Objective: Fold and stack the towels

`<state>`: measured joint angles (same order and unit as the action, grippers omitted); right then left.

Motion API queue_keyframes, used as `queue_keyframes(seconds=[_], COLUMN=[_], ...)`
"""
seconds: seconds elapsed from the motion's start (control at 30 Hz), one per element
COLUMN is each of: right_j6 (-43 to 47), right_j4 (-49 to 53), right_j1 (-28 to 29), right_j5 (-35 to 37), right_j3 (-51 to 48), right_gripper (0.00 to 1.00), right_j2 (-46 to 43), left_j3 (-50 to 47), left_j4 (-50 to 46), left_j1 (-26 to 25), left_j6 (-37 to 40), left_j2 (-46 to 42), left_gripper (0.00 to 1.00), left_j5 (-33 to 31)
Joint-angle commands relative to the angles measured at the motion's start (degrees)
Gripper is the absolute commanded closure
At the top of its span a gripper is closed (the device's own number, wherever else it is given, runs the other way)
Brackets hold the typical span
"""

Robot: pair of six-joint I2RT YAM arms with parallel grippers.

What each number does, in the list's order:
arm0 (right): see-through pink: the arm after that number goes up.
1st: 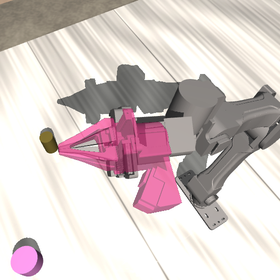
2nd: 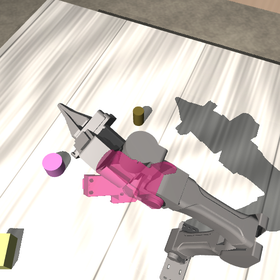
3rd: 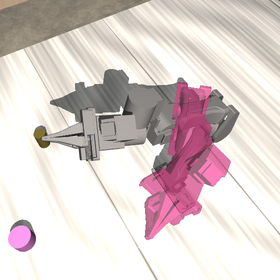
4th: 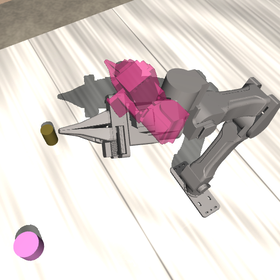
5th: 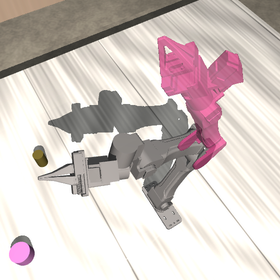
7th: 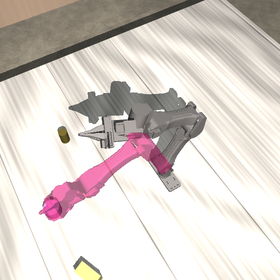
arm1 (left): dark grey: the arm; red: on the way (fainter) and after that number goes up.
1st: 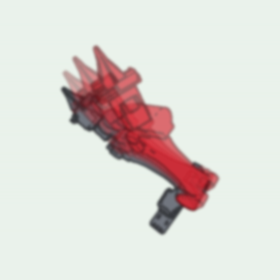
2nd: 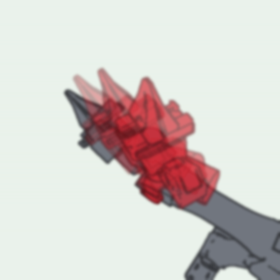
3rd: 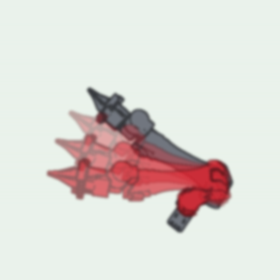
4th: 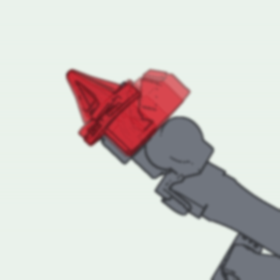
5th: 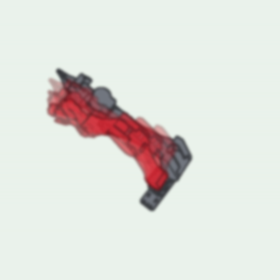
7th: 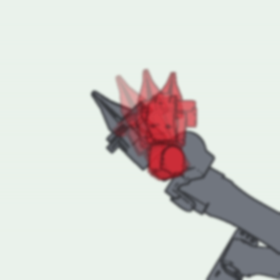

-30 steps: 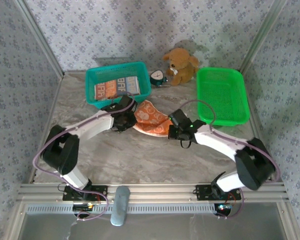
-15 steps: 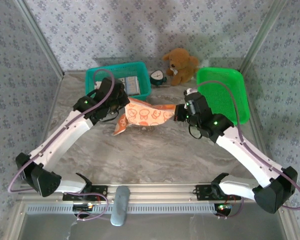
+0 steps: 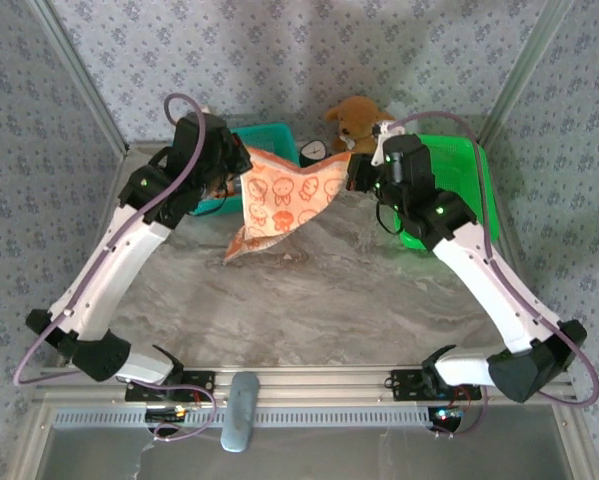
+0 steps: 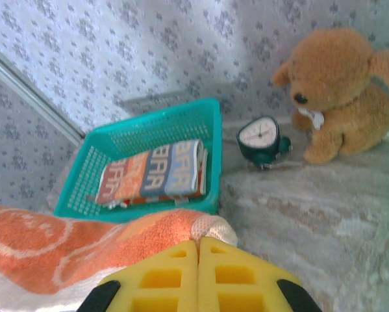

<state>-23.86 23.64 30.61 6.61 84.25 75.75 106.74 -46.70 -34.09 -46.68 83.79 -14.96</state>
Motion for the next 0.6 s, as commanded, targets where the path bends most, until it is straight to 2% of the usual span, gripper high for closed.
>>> queue_keyframes(seconds=[0.0, 0.33, 0.5, 0.57], right_j6=[3.28, 4.88, 4.75, 4.88], right_j4=[-2.85, -6.09, -5.21, -4.78], right_j1=[-1.27, -5.49, -6.68, -6.58], right_j5=[-0.83, -3.01, -4.3, -4.75], right_j3=[4.51, 13.94, 21.64, 23.34], right_gripper=[1.0, 1.0, 1.0, 1.0], right_j2=[2.21, 9.15, 12.0, 11.69], left_j3=[7.18, 32.14, 50.11, 53.87], left_j4=[-4.43, -12.47, -17.36, -18.14], left_j1=[2.24, 5.35, 6.05, 6.05], left_j6=[4.64, 10.1, 10.1, 9.33], left_j2=[3.64, 16.09, 23.67, 24.84], left_gripper=[1.0, 1.0, 1.0, 1.0], left_j5=[2.72, 6.69, 8.61, 9.46])
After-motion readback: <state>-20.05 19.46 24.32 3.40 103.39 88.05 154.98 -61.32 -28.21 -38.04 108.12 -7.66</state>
